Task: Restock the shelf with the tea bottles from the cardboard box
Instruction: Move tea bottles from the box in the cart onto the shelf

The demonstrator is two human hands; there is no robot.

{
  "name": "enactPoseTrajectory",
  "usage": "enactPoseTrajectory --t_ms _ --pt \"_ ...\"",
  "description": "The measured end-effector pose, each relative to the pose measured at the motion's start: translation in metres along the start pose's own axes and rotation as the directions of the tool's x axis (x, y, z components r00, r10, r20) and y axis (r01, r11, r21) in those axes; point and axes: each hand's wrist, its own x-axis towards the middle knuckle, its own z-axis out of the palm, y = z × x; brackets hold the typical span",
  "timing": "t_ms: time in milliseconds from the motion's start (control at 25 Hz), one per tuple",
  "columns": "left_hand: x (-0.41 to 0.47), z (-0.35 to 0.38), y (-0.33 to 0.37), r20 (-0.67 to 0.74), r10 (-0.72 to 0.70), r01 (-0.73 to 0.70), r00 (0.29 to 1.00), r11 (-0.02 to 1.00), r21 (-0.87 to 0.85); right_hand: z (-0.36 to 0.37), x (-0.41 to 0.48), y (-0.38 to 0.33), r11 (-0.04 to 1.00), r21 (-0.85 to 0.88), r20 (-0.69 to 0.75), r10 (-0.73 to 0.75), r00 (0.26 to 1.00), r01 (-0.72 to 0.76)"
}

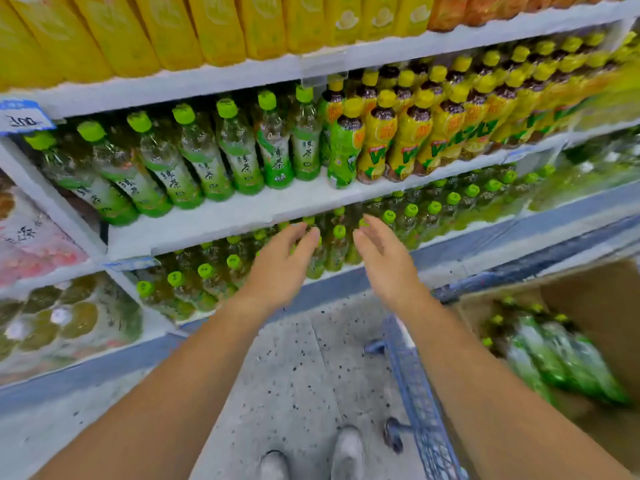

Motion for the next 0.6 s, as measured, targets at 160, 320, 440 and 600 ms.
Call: enactPoseTrajectory --t_ms 160,320,440,600 --pt "-0.047 0.025 0.04 0.118 -0.01 0.01 0.993 1.0 -0.003 -0.054 -0.067 -0.006 0.998 -0.016 -0.062 0.065 0.996 -0.066" --pt "-0.094 0.077 0.069 0.293 -0.03 0.048 0.956 0.997 -0.054 -0.119 -0.135 0.02 0.986 -0.015 -0.211 0.161 0.964 -0.168" --pt "-0.126 0.129 0.083 0.41 -0.06 0.087 0.91 0.995 -0.046 -0.172 -0.179 0.051 0.965 0.015 -0.257 0.257 0.932 -0.262" --pt "-0.144 0.212 0.094 0.461 -0.146 0.174 0.875 0.985 -0.018 -0.242 -0.207 0.1 0.912 0.006 -0.25 0.398 0.883 -0.41"
